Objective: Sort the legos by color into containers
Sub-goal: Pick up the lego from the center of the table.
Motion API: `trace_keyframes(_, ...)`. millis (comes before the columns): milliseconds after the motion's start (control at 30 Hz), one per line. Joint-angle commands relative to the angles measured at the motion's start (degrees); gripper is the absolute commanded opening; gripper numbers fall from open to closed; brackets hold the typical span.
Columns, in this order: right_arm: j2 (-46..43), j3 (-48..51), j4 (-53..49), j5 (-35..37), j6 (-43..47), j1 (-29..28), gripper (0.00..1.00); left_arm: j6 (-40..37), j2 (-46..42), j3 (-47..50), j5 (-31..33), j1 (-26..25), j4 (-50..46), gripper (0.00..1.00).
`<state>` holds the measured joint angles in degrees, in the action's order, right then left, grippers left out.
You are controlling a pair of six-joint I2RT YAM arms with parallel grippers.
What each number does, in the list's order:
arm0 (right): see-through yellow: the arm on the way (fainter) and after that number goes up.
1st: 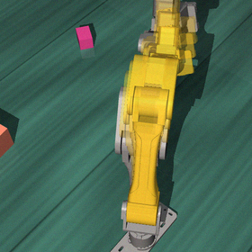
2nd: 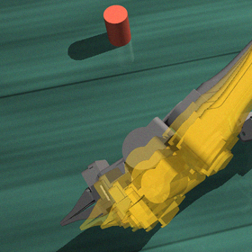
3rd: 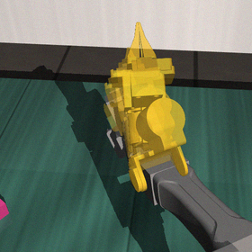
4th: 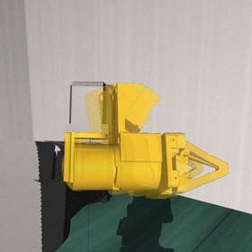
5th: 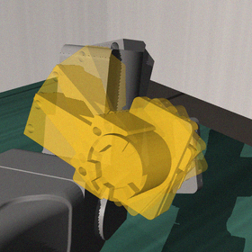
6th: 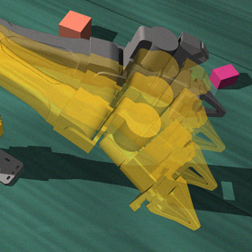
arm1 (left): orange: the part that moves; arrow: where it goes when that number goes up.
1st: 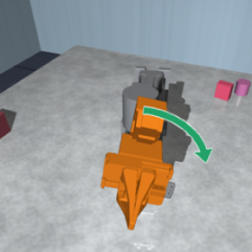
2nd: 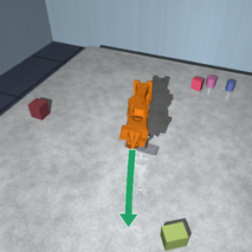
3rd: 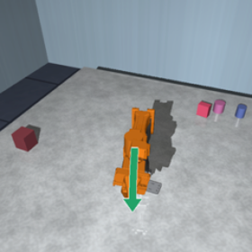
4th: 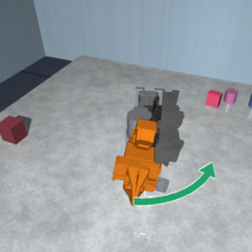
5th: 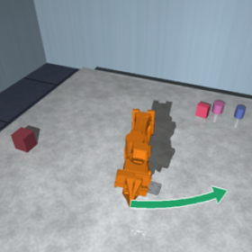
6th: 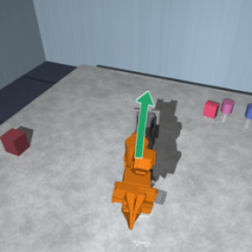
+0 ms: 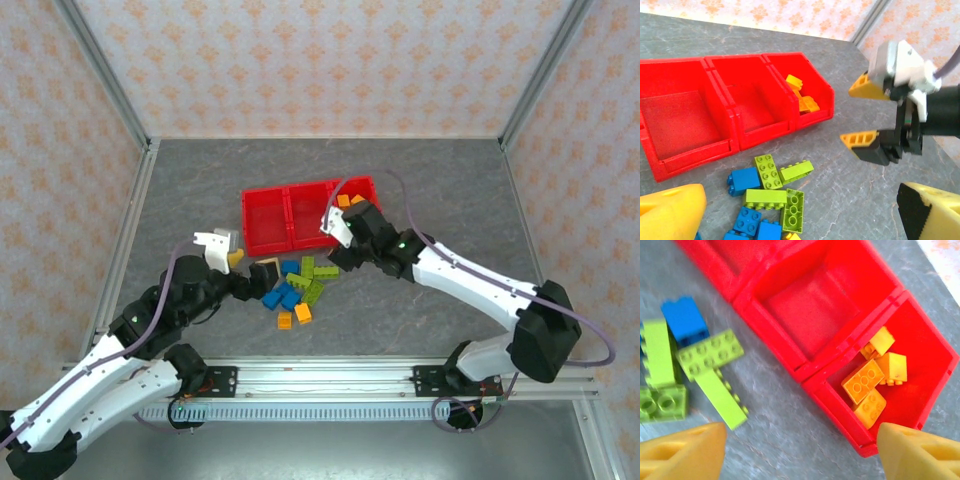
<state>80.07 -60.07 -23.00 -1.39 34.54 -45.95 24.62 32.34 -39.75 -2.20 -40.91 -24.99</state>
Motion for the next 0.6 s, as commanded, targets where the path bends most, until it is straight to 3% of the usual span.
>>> trace_keyframes(0,5.08,-0.87,-4.41,1.84,11.17,-0.01,0.75,3.72,-0.16,3.16,3.38,-0.31,2.59,0.99)
trace_keyframes(267,7.42,4.23,6.44,5.12,19.35,0.08,0.78,5.97,-0.14,3.84,4.33,-0.32,2.23,0.99)
trace_keyframes(567,10.01,3.95,7.44,-2.86,22.19,0.02,0.78,1.91,-1.42,2.0,5.97,-0.32,0.83,0.99)
